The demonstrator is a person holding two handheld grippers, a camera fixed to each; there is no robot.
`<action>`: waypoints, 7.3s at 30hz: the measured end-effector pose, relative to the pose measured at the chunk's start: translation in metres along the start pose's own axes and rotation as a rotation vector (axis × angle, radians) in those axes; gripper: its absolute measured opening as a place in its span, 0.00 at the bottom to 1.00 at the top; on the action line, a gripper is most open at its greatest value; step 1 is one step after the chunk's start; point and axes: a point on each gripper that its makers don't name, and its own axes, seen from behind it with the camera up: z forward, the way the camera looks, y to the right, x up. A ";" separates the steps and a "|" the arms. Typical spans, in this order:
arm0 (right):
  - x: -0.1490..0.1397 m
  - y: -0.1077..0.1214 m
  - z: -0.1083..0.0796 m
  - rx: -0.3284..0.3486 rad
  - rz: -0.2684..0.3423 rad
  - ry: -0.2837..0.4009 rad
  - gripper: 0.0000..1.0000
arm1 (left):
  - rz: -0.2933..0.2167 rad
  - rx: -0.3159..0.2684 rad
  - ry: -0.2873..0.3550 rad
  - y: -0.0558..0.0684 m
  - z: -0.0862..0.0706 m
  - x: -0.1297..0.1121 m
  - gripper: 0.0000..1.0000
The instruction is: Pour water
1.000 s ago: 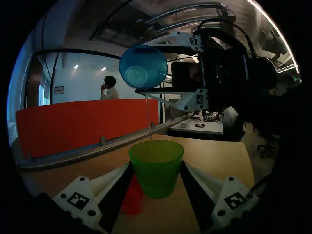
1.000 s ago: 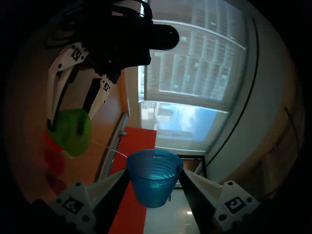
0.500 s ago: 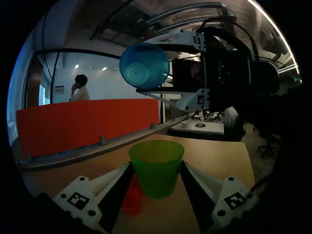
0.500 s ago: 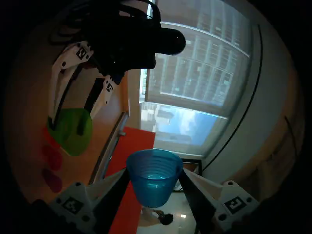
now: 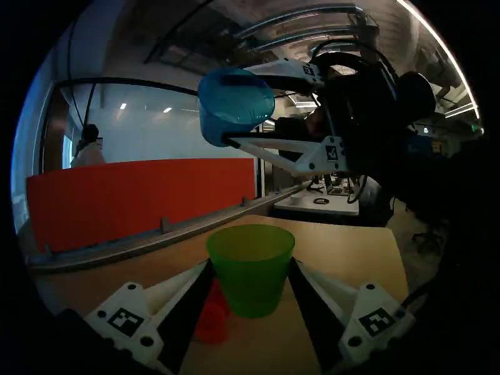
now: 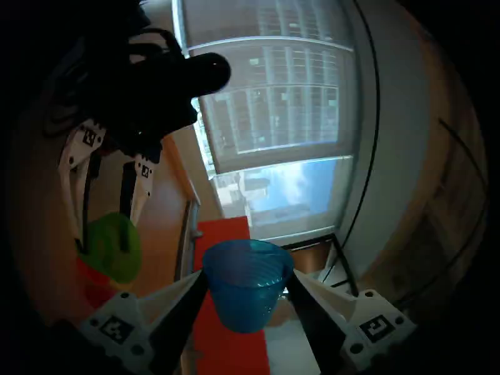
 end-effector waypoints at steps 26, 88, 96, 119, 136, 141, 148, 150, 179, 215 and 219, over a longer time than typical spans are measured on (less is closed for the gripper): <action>-0.034 -0.030 -0.011 0.028 1.166 -0.026 0.88 | 0.007 0.013 -0.002 -0.003 -0.005 0.008 0.82; -0.143 -0.214 -0.081 0.252 1.310 -0.370 0.88 | 0.014 0.089 -0.514 -0.067 -0.040 -0.148 0.82; -0.151 -0.224 -0.081 0.262 1.322 -0.389 0.89 | -0.002 0.082 -0.574 -0.075 -0.038 -0.169 0.83; -0.158 -0.229 -0.078 0.267 1.312 -0.415 0.89 | -0.027 0.071 -0.624 -0.077 -0.042 -0.203 0.83; -0.156 -0.228 -0.077 0.265 1.311 -0.417 0.89 | -0.034 0.077 -0.621 -0.079 -0.048 -0.206 0.84; -0.154 -0.230 -0.078 0.267 1.313 -0.418 0.89 | -0.037 0.075 -0.627 -0.077 -0.049 -0.206 0.86; -0.151 -0.237 -0.076 0.278 1.322 -0.422 0.89 | -0.045 0.078 -0.650 -0.076 -0.057 -0.211 0.86; -0.150 -0.241 -0.075 0.283 1.326 -0.424 0.89 | -0.046 0.082 -0.654 -0.076 -0.060 -0.211 0.86; -0.145 -0.321 -0.050 0.399 1.369 -0.498 0.89 | -0.051 0.164 -0.611 -0.071 -0.102 -0.199 0.87; -0.145 -0.341 -0.071 0.425 1.316 -0.550 0.90 | -0.050 0.180 -0.562 -0.059 -0.112 -0.181 0.87; -0.146 -0.342 -0.076 0.421 1.318 -0.558 0.90 | -0.051 0.178 -0.559 -0.057 -0.112 -0.180 0.86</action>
